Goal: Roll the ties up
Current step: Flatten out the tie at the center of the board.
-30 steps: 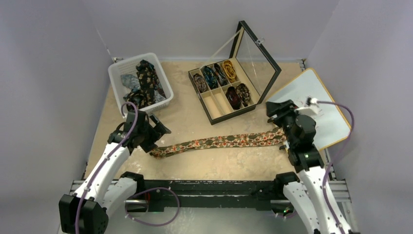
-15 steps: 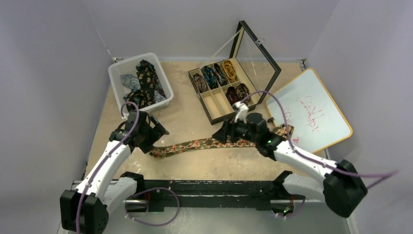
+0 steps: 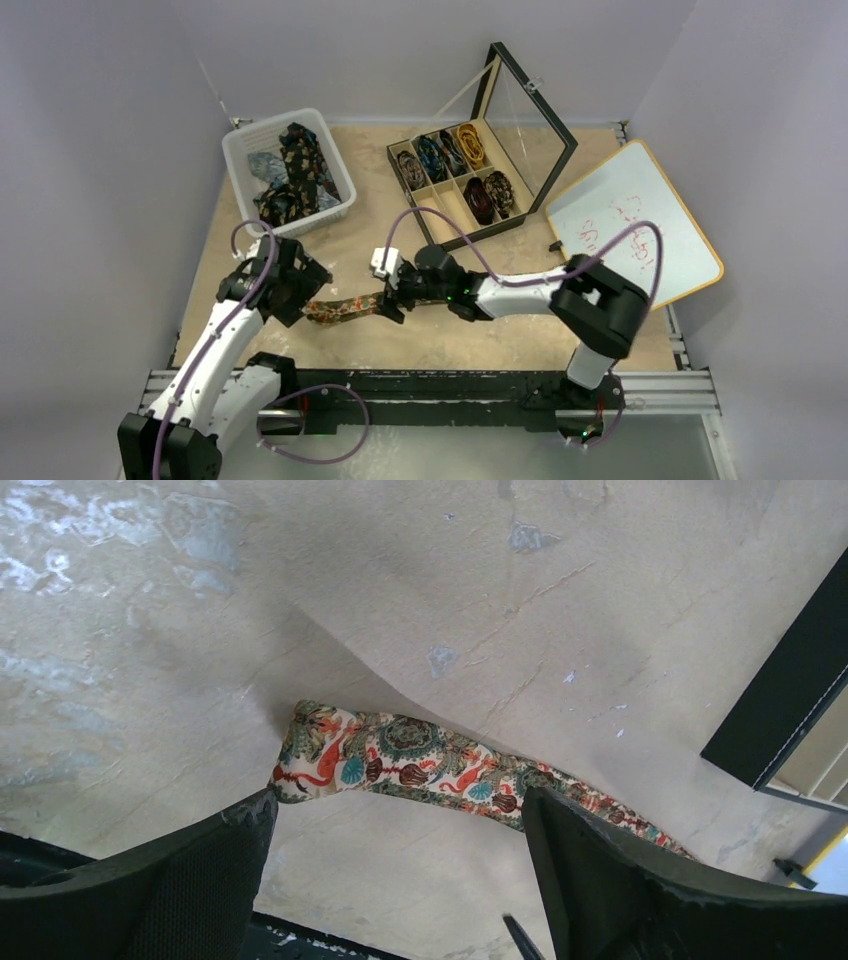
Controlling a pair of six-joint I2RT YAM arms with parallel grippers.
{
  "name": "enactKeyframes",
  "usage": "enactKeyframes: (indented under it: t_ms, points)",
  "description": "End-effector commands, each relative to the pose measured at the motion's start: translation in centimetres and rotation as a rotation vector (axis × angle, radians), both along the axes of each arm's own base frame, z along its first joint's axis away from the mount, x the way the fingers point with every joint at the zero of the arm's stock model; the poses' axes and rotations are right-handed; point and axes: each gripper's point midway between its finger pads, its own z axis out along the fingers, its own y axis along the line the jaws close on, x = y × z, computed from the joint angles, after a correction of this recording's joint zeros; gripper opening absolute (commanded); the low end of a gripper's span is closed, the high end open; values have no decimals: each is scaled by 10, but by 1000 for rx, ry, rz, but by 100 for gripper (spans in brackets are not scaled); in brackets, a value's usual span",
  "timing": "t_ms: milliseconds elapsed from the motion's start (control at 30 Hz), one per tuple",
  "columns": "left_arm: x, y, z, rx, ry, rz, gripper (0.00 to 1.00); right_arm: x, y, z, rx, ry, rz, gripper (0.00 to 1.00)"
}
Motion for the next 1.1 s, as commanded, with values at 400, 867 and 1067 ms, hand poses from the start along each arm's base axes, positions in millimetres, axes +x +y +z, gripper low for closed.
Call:
enactKeyframes:
  t_ms: [400,867,1067]
  points:
    - [-7,10,19,3,-29,85,91,-1,63,-44,-36,-95,348,80]
    - [7,-1,-1,-4,-37,-15,91,37,20,-58,-59,-52,159,42]
    - [21,-9,-8,2,-68,-112,92,45,8,-42,-18,-83,76,37]
